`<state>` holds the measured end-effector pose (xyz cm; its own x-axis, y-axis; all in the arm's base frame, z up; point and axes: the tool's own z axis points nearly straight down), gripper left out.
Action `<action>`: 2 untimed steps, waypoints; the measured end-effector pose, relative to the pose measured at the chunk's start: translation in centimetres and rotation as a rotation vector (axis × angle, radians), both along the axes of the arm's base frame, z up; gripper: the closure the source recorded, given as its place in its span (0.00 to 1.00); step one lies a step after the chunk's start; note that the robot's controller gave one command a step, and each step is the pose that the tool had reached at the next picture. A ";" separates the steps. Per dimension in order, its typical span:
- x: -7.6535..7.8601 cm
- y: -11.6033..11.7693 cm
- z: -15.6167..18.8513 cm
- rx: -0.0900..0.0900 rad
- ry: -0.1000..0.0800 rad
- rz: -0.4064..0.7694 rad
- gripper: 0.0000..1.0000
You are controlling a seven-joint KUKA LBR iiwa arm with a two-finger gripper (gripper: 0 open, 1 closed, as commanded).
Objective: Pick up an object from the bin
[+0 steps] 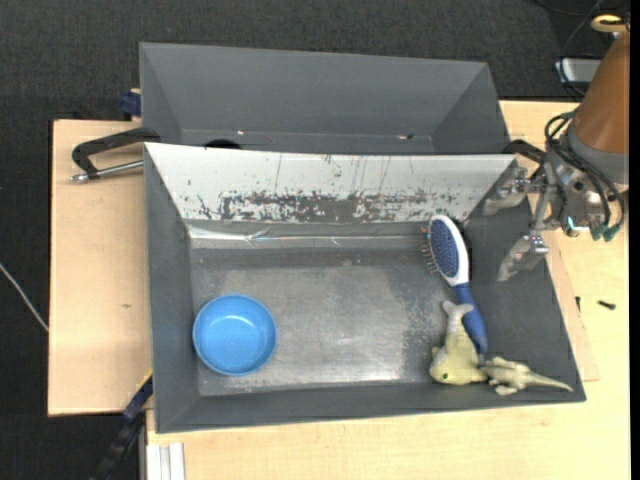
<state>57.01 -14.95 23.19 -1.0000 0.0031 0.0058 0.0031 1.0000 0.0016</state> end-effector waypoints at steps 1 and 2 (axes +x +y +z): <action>2.2 -0.6 -10.1 -0.009 -0.029 0.065 0.00; 2.4 -0.3 -10.6 -0.012 -0.040 0.126 0.00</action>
Offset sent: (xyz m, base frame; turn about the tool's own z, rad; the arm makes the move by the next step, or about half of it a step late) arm 0.0173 -0.0034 -0.1214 -0.0691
